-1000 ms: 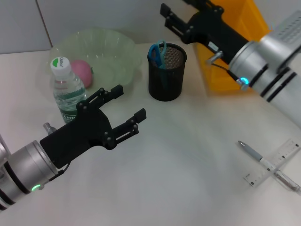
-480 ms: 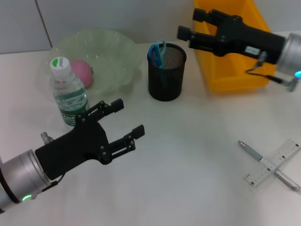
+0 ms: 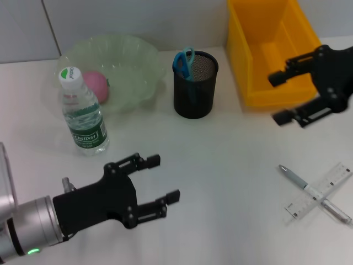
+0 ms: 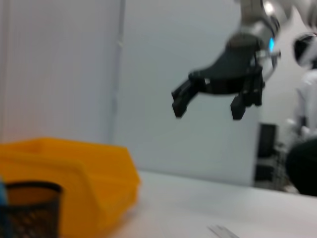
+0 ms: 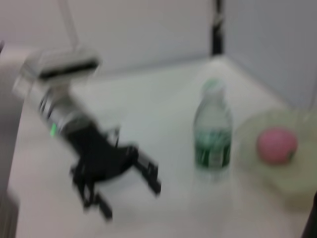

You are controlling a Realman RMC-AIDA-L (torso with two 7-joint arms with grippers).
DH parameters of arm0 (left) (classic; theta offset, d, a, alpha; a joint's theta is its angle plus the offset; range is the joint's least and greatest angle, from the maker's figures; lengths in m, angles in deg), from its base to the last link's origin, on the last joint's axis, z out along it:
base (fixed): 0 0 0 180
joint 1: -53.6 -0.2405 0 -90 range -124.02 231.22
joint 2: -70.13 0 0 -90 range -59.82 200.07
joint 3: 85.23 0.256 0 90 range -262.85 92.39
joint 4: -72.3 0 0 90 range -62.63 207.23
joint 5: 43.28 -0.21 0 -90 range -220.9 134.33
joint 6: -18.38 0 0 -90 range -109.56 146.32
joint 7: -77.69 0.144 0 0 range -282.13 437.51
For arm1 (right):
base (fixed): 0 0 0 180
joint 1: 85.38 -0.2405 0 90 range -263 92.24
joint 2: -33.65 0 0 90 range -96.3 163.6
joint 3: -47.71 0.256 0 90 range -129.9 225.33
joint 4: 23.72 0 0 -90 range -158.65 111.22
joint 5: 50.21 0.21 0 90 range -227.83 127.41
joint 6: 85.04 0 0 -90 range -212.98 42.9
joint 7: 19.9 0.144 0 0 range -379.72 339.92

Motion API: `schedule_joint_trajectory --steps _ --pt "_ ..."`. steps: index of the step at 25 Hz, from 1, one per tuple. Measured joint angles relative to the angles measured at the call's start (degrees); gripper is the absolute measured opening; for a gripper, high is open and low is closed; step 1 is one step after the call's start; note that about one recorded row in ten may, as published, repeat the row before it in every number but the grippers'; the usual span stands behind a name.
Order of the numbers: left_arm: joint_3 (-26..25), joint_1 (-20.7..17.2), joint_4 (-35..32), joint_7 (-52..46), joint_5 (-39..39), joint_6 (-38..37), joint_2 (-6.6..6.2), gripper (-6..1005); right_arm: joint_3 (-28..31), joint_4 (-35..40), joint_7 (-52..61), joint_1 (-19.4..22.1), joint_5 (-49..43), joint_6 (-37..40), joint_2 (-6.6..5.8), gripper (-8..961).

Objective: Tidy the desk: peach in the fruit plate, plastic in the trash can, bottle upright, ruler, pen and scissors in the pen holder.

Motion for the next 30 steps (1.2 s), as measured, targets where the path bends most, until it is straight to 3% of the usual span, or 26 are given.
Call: schedule_joint_trajectory --steps 2,8,11,12,13,17,30 --pt "-0.5 0.3 -0.4 -1.8 -2.7 0.0 -0.04 785 -3.6 9.3 0.7 -1.6 -8.4 3.6 0.61 834" --pt "-2.7 0.5 -1.4 -5.0 -7.8 0.0 0.35 785 -12.6 18.6 5.2 -4.9 -21.3 6.8 2.72 832" --pt "-2.8 0.5 -1.5 -5.2 -7.9 0.2 0.54 785 -16.4 20.8 5.4 -5.9 -26.7 8.5 5.03 831" --pt "-2.9 0.5 -1.5 -5.2 -7.9 0.2 0.63 785 -18.4 21.8 5.2 -5.7 -29.5 8.9 6.74 831" --pt "-2.9 0.5 -1.5 -5.2 -7.9 0.2 0.63 785 -18.4 21.8 5.2 -5.7 -29.5 8.9 6.74 831" --pt "-3.7 0.4 -1.3 -5.3 -7.9 0.4 0.84 784 -22.6 23.1 3.3 -2.8 -32.0 9.2 9.91 830" --pt "-5.7 0.2 -0.7 -6.1 -7.9 0.9 0.92 785 -26.6 22.1 0.3 -0.4 -36.4 12.1 10.38 831"
